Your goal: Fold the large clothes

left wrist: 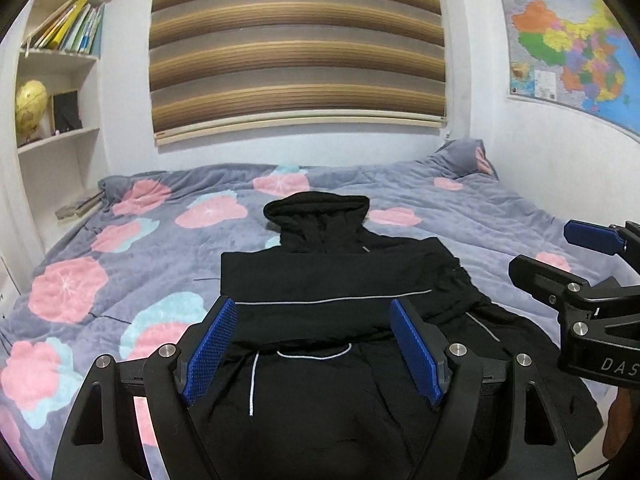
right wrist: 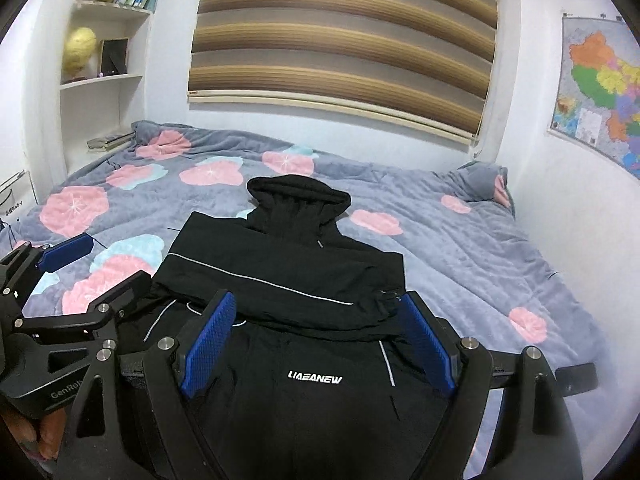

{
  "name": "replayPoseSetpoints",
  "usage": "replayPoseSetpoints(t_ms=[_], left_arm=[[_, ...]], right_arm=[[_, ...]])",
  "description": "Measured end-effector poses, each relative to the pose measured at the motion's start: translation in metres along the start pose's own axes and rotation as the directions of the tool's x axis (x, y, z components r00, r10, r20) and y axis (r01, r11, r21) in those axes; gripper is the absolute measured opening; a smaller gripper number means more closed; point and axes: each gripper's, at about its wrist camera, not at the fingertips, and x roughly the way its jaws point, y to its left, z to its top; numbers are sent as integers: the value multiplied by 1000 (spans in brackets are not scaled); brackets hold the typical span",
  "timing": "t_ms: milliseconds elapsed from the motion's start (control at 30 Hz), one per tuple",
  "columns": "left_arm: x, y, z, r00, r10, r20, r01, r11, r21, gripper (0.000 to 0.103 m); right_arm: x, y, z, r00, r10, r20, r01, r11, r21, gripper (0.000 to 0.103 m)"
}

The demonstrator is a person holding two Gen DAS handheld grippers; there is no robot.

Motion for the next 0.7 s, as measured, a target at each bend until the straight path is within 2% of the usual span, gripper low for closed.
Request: replayPoseSetpoints(t_ms=[233,400,567,700], left_arm=[[-35,-8,-1,999,-18,41,18,1000,2,80],[-54,-7,-8,999,-1,54,1,1000,0,80],[-45,4,-18,999,38,21,-37,999,-9,80],[-14,24,-21,998,60,-32,-62,996,-62,80]], right_arm=[[-39,6,-6,997,-41,64,43,999,-25,86],[-53,17,-13,996,-44,83,47,998,-43,86],[-24,15,-20,1000,-21,14,22,999,-35,87],[28,-5,-24,997,-11,-74,11,1000,9,87]])
